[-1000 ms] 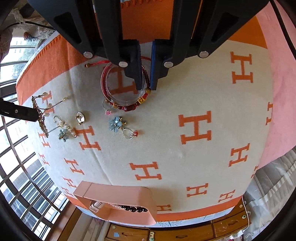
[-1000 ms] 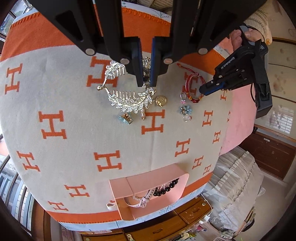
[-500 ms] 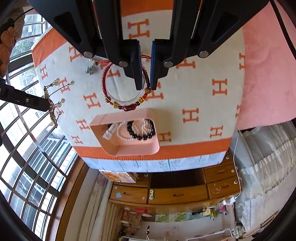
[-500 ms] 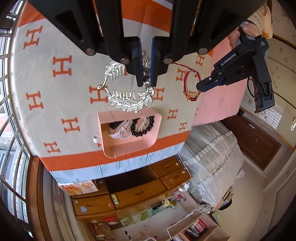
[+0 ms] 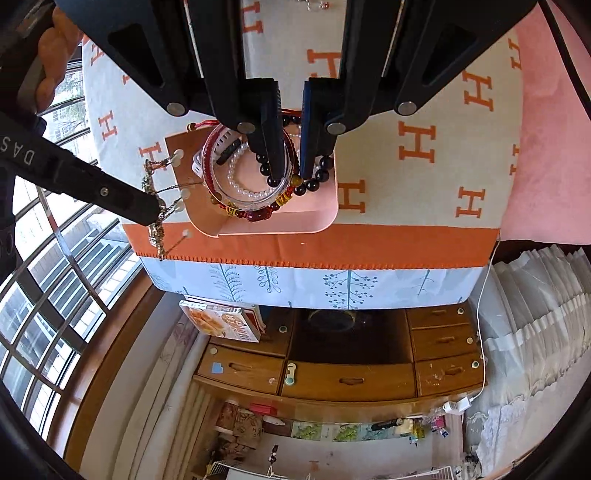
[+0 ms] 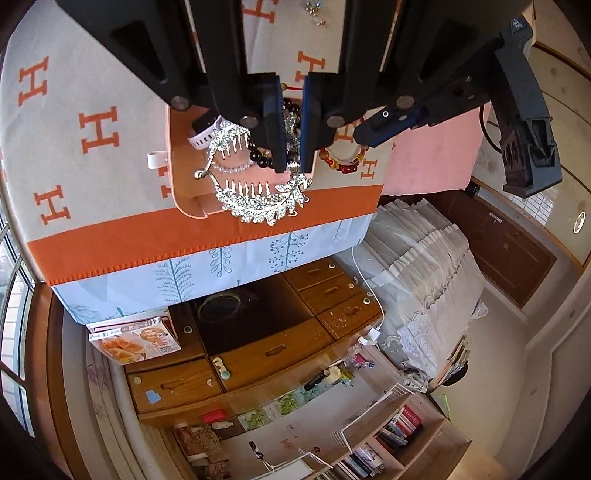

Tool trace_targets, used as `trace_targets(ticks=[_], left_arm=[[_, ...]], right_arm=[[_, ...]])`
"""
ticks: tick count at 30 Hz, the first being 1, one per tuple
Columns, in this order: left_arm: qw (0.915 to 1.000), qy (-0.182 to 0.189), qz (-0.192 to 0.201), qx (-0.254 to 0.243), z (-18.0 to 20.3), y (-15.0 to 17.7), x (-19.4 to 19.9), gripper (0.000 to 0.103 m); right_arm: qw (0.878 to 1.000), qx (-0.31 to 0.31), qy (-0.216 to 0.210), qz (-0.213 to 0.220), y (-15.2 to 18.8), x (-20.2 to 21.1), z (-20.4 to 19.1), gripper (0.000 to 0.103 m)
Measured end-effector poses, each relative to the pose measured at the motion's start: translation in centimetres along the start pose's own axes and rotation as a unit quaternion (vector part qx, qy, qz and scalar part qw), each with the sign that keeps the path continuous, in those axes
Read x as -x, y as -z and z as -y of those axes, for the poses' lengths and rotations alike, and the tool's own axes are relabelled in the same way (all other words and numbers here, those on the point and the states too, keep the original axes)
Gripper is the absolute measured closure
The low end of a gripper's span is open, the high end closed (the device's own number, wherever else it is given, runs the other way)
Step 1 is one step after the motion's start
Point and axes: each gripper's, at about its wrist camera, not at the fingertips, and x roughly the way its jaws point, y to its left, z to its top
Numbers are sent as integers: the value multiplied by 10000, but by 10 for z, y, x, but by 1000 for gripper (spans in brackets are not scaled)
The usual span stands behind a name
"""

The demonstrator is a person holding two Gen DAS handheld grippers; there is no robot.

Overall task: Organize jewelry
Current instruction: 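Carry the red bracelet and gold hair comb into the pink box and release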

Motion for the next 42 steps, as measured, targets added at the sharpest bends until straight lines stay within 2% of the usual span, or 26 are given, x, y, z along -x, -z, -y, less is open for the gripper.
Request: trace_targets(ticks=[9, 10, 12, 14, 15, 21, 27, 32, 42], left_arm=[[9989, -40, -468, 73, -3, -3, -80, 95], [9987, -33, -504, 62, -4, -3, -85, 93], [9986, -72, -514, 41, -6, -1, -90, 68], [9990, -78, -430, 26, -8, 0, -90, 61], [9991, -52, -429, 18, -9, 1, -89, 60], [9996, -96, -251, -96, -10, 7, -68, 57], [9996, -173, -116, -210, -11, 18, -40, 55], [9994, -265, -21, -234, -17, 36, -12, 52], [9985, -434, 94, -313, -22, 78, 47, 50]], right_arm=[[9980, -29, 357, -514, -1, -68, 27, 94], [9975, 14, 456, -545, 0, -72, 28, 94], [9964, 184, 525, -647, 2, -79, 26, 94], [9958, 294, 494, -714, 4, -82, 23, 94], [9961, 319, 437, -695, 5, -82, 22, 94], [9982, 171, 149, -552, 7, -70, 26, 94], [9989, 179, 49, -433, 20, -45, 22, 94], [9987, 223, 39, -455, 41, -21, 16, 94], [9961, 745, 226, -422, 90, 35, -11, 94]])
